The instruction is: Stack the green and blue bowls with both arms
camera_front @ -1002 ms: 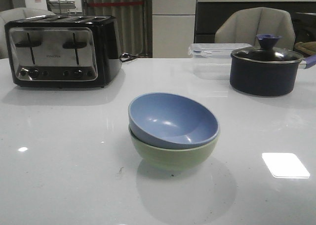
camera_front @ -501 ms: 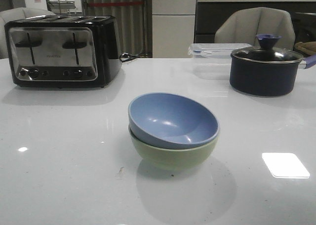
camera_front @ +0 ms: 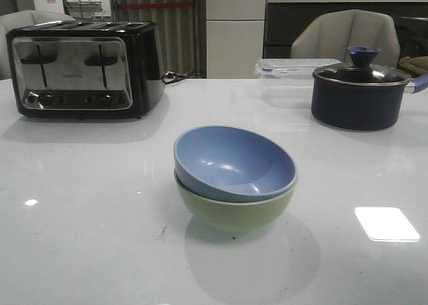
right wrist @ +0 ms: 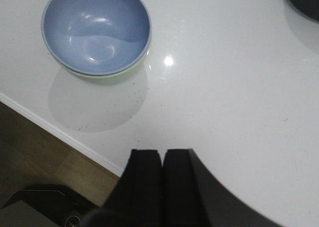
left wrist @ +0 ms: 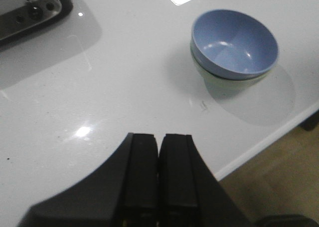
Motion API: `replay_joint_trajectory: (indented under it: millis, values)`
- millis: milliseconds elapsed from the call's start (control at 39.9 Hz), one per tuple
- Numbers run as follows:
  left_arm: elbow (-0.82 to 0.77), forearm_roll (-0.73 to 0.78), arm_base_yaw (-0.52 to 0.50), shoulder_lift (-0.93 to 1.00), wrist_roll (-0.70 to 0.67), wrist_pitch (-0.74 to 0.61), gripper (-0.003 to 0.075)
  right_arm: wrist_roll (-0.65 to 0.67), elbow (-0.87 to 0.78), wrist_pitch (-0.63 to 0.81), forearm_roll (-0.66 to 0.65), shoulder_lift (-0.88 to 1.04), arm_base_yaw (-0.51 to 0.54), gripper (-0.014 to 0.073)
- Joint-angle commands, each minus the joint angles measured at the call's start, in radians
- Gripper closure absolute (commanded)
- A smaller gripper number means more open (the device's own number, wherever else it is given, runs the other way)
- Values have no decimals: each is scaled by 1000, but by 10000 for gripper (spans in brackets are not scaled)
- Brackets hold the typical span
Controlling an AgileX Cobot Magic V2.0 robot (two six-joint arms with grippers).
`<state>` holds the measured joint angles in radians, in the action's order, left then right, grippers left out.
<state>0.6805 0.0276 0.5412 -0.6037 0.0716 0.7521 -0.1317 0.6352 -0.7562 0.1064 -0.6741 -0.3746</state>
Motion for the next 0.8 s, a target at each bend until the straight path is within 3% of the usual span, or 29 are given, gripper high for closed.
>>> replay_joint_trajectory:
  millis: [0,351,551,776]
  values:
    - [-31,-2,-69,63,-12,-164,627,-4,28,56,-2,4,7,538]
    - [-444,-36,-340,423,-12,-637,627,-4,28,56,-2,4,7,538]
    - [-605,-99,-445,562,-12,-732,627,-4,28,56,-2,4,7,538]
    - [-691,-109,-483,631,-12,-827,627,-4,28,57,-2,4,7,538]
